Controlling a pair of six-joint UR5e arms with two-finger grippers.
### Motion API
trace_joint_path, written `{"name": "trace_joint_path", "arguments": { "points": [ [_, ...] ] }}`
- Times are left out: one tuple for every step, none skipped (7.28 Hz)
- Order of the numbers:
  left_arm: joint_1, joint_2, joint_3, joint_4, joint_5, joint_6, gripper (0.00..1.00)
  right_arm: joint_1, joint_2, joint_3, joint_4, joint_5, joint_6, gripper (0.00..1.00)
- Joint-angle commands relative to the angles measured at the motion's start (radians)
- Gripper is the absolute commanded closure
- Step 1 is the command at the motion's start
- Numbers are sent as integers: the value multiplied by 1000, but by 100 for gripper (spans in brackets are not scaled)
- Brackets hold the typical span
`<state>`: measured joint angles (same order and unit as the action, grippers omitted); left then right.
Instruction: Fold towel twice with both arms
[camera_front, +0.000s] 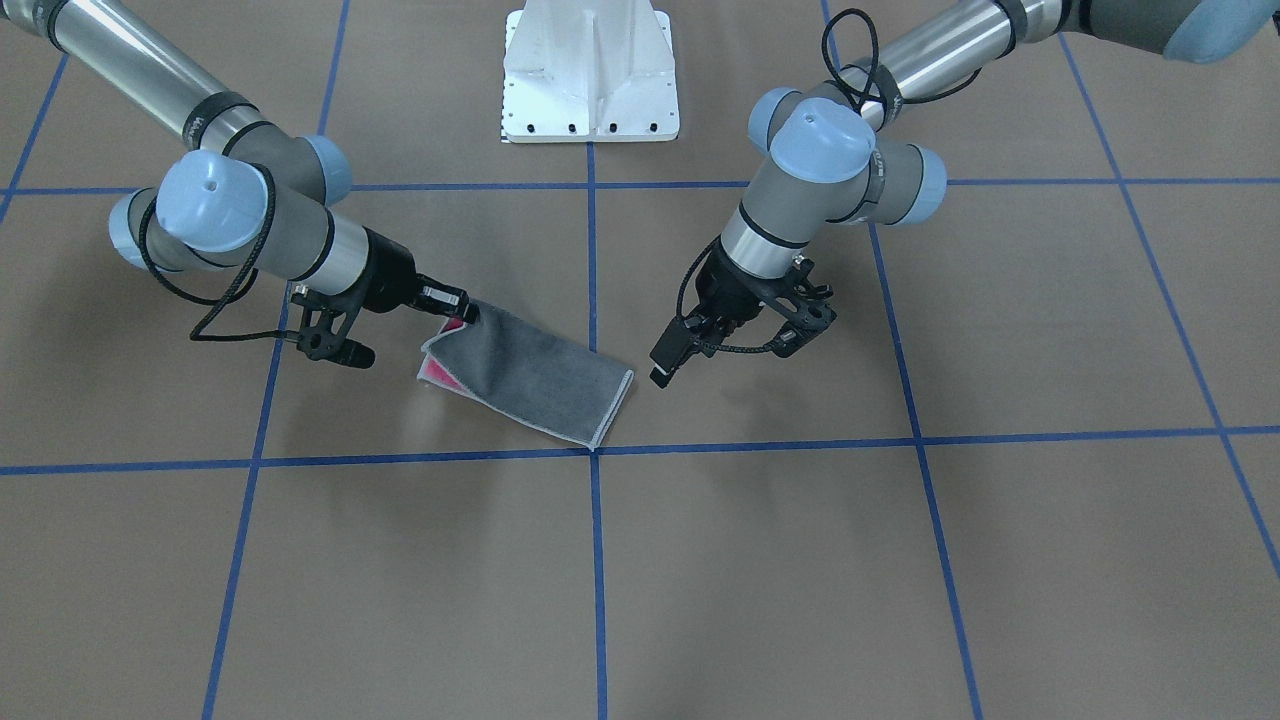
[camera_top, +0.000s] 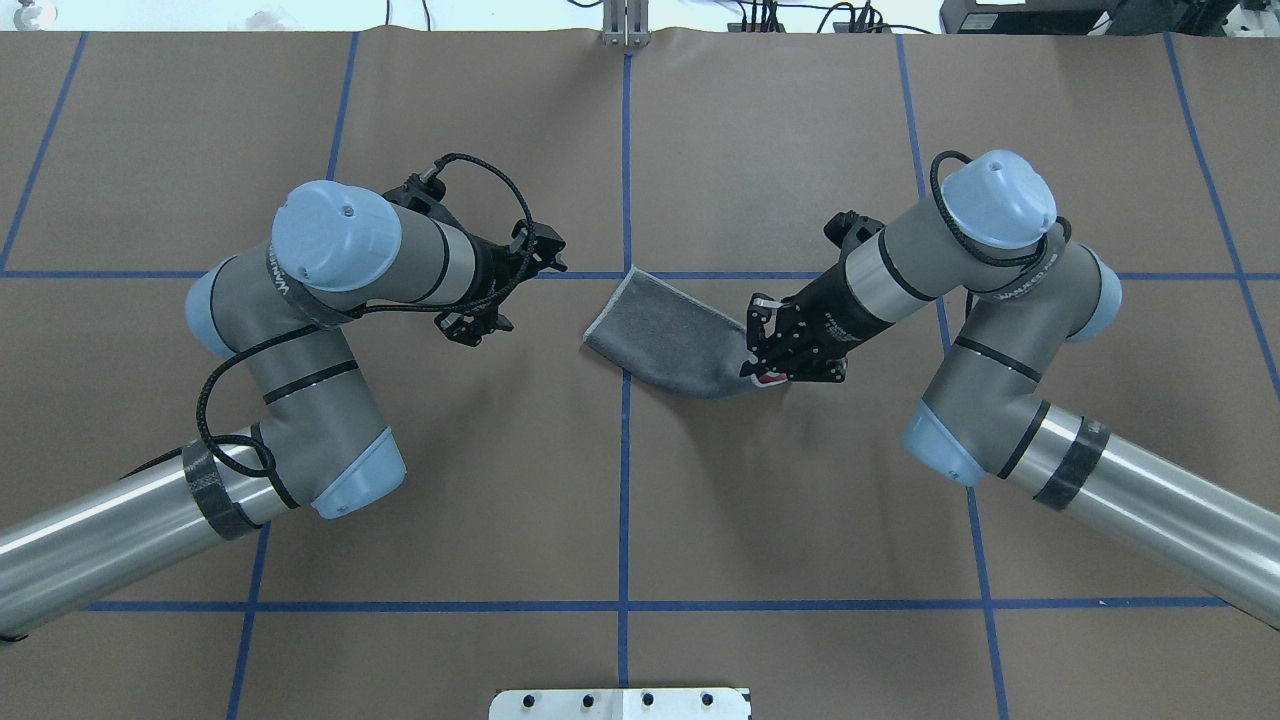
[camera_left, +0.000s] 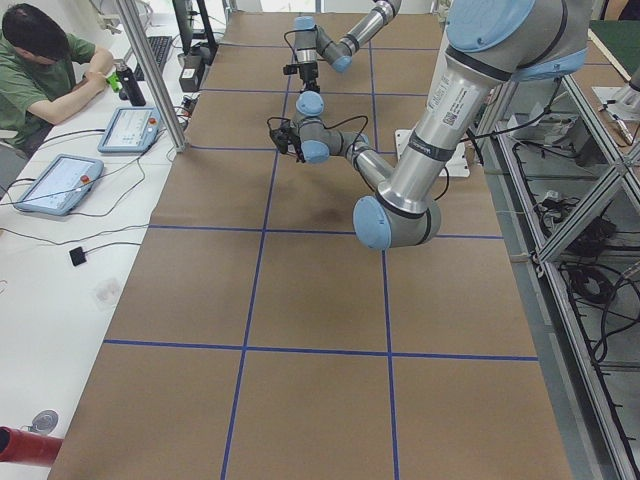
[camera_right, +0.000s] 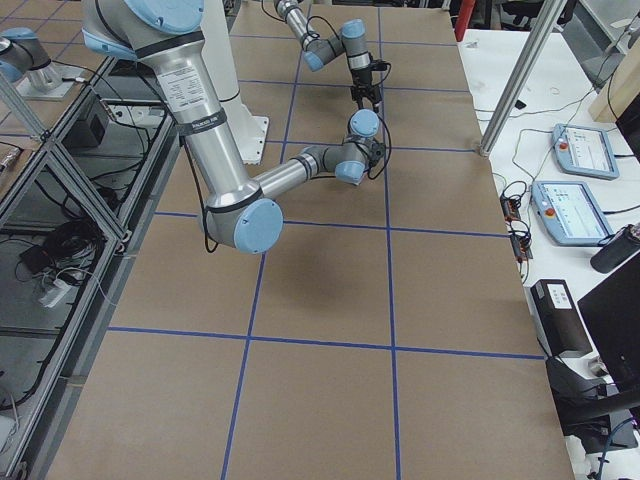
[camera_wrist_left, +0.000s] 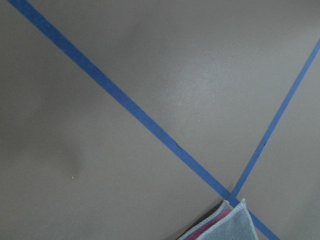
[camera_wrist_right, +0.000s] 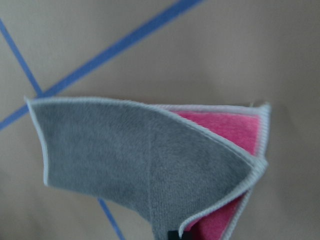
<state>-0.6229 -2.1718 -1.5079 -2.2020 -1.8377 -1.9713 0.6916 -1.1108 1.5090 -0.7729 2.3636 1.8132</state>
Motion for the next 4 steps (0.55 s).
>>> {"name": "trace_joint_path", "arguments": {
  "points": [
    [-12,10,0,-1,-2,19,0,-61,3,57,0,-6,96,100],
    [-14,10,0,-1,-2,20,0,-90,8,75,0,-15,132,100],
    [-17,10,0,-1,-2,20,0,-113,32,77,0,-27,199,100],
    [-18,10,0,-1,-2,20,0,-141,48,74,-2,-55,224,100]
  ]
}}
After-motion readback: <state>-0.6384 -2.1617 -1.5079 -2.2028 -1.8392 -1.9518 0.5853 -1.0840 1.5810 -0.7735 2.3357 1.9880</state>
